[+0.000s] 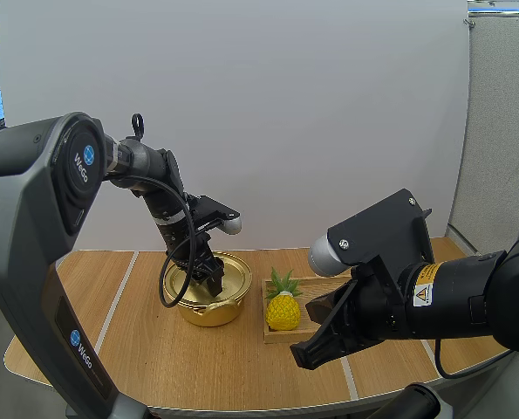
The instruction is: Open the pot, put the grape inside, and close it
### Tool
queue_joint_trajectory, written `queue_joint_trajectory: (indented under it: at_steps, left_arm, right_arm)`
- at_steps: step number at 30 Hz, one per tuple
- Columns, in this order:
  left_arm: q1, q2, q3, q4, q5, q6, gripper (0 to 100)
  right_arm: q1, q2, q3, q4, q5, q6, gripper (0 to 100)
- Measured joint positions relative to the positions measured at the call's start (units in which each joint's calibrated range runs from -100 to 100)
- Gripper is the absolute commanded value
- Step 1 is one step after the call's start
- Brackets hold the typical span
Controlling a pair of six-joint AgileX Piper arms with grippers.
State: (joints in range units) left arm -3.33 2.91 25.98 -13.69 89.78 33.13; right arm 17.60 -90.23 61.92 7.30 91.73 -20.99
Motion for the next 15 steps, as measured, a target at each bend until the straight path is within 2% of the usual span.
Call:
queue_joint_trajectory:
  at_steps: [5, 15]
  left_arm:
    - [0.0, -3.61, -2.64, 0.0, 2.9, 0.0, 100]
    - [0.0, -22.72, -9.9, 0.14, 8.88, -0.31, 100]
  right_arm:
    - [0.0, 0.0, 0.0, 0.0, 0.0, 0.0, 0]
    - [0.0, 0.0, 0.0, 0.0, 0.0, 0.0, 0]
